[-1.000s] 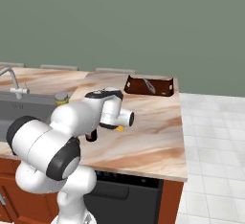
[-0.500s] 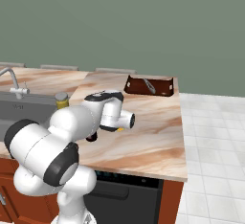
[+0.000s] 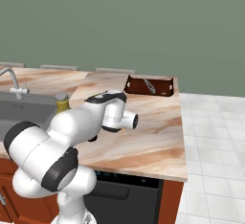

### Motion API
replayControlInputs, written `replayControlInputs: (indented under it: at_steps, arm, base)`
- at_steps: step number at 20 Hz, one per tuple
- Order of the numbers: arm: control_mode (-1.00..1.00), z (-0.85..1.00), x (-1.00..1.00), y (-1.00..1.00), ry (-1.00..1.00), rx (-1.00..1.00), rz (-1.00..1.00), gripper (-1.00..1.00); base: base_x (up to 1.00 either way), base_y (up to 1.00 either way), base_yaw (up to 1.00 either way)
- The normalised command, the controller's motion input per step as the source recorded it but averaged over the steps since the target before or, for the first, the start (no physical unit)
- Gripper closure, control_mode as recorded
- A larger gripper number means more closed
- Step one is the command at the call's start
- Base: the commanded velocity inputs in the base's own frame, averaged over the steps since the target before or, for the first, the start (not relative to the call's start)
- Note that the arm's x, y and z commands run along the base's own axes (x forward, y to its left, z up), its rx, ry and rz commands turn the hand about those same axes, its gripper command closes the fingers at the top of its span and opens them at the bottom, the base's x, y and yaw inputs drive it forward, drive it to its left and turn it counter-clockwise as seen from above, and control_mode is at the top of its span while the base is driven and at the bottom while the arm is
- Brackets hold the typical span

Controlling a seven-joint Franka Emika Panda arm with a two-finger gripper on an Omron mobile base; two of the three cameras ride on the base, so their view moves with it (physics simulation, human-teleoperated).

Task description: Place the drinks on the dining counter in a tight cluster.

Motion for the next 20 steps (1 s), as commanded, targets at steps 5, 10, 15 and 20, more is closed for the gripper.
replayControlInputs:
  at_steps: [5,10,15,20]
  arm:
    - [-1.0,0.02,-0.28,-0.17,0.02,0.0,-0.08,-1.0]
    - [-1.0,0.05,-0.35,-0.24,0.02,0.0,-0.11,-1.0]
    - [-1.0,0.14,-0.39,-0.23,0.01,0.0,-0.1,-1.0]
    - [-1.0,0.13,-0.51,-0.08,0.02,0.0,-0.09,-1.0]
  base:
    - [0.0,0.0,0.0]
    - [0.0,0.0,0.0]
    - [0.0,0.0,0.0]
    - [0.0,0.0,0.0]
